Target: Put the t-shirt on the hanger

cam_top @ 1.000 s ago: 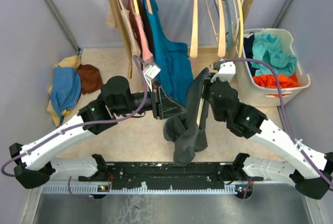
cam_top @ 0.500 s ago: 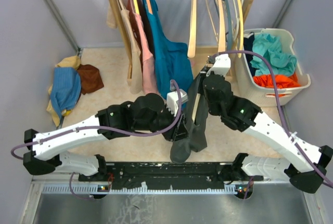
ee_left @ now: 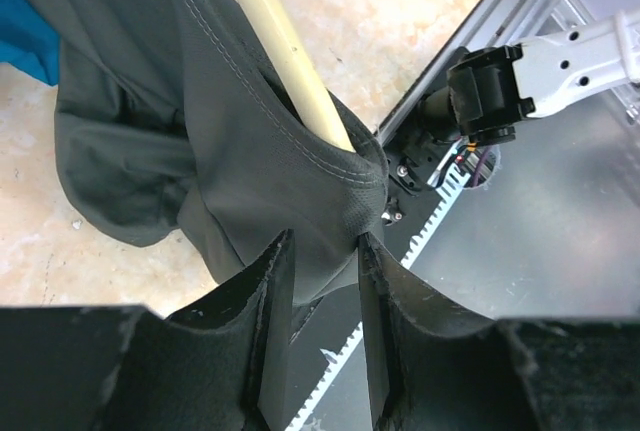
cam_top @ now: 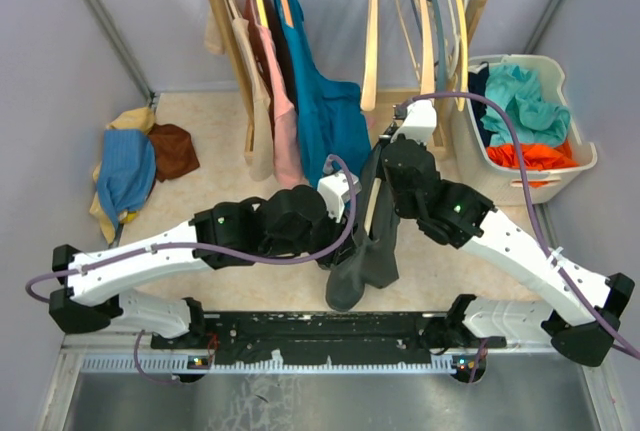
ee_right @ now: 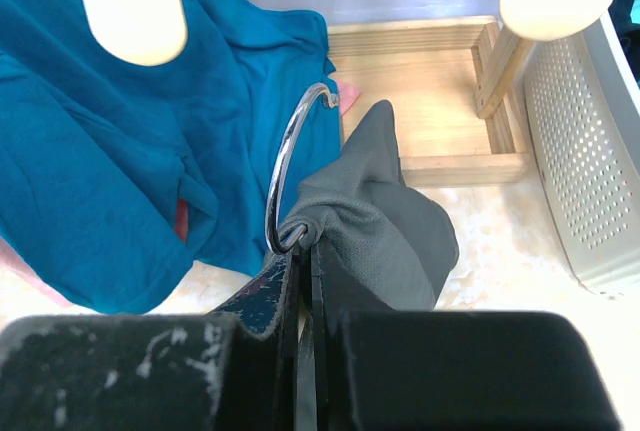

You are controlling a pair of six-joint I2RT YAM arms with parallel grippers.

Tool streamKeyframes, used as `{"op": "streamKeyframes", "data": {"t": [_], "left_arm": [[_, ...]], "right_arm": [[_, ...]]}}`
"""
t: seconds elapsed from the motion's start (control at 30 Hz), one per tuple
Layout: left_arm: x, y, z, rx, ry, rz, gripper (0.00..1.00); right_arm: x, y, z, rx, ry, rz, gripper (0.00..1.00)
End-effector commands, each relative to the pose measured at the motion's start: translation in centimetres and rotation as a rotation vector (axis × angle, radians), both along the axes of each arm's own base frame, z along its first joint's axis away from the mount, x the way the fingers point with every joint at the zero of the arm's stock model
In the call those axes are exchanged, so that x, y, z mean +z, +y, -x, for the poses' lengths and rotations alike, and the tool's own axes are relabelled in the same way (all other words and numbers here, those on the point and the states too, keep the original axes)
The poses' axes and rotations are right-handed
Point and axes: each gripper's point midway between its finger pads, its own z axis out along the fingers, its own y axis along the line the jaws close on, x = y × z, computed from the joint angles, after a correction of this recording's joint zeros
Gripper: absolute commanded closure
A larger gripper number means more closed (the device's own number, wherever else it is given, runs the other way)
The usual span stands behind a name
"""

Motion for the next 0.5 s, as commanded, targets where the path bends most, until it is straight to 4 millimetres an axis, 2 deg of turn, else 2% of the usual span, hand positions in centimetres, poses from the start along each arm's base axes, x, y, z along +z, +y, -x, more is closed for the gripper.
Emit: {"op": "streamKeyframes", "data": {"t": [0.0,0.47], "left_arm": [[1.0,-0.3,-1.0,0.028,-0.053,0.005,0.62],[2.2,-1.3,0.1,-0.021,-0.027,0.069,0.60]], "right_arm": [[4.5,-0.2,-0.3,-0.038,-0.089,-0.147,1.00],[4.1,0.0,-0.4,-0.041,-0.084,-0.147,1.00]]}}
